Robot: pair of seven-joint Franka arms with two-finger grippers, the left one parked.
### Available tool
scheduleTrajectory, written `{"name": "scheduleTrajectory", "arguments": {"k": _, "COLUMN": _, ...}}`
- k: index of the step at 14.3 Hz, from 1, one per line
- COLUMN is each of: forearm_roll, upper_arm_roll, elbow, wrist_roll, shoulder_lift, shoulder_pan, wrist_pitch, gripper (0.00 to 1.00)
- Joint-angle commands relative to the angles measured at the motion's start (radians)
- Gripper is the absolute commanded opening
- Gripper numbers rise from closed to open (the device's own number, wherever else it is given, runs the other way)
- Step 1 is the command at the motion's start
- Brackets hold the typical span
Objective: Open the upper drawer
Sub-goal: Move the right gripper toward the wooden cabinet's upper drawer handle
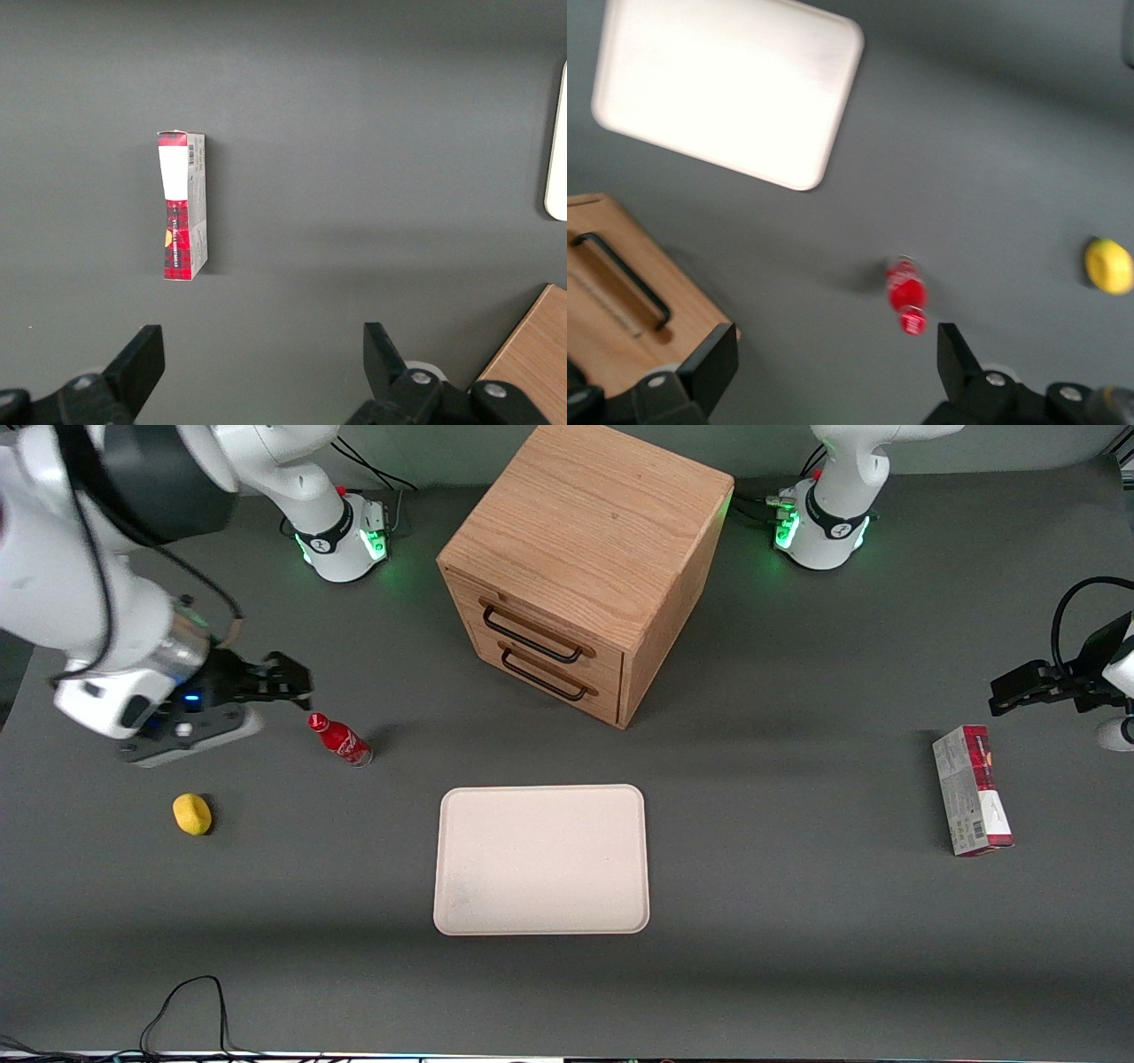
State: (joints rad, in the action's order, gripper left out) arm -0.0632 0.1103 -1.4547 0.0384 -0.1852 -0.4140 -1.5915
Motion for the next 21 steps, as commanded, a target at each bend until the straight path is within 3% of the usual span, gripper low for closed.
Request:
{"name": "scheduleTrajectory", "arguments": {"k": 1, "forearm_roll": -0.026, "upper_arm_roll": 0.011, "elbow": 0.057, "wrist_roll": 0.000, "shoulder_lift": -0.048, "shoulder_pan": -0.110, "wrist_pitch": 0.010, "gripper": 1.00}}
{"name": "scheduleTrajectory", "arguments": {"k": 7, "forearm_roll": -0.017, "upper_arm_roll": 0.012, "elbow": 0.053, "wrist_roll": 0.055, "shoulder_lift": -0.088, "shoulder_pan": -0.314, "wrist_pitch": -0.007, "gripper": 1.00}}
{"name": "scheduleTrajectory", "arguments": {"k": 13, "forearm_roll": -0.014, "upper_arm_roll": 0.012, "elbow": 0.036, "wrist_roll": 0.143, "shoulder_lift": -0.100, "shoulder_pan": -0.423, "wrist_pitch": -0.018, "gripper": 1.00}}
{"name": "scheduleTrajectory", "arguments": {"k": 21, "forearm_roll": 0.006, "upper_arm_roll": 0.017, "elbow": -0.013, "wrist_roll": 0.394, "shoulder_lift": -0.083, "shoulder_pan": -0.440, "wrist_pitch": -0.087, "gripper": 1.00}}
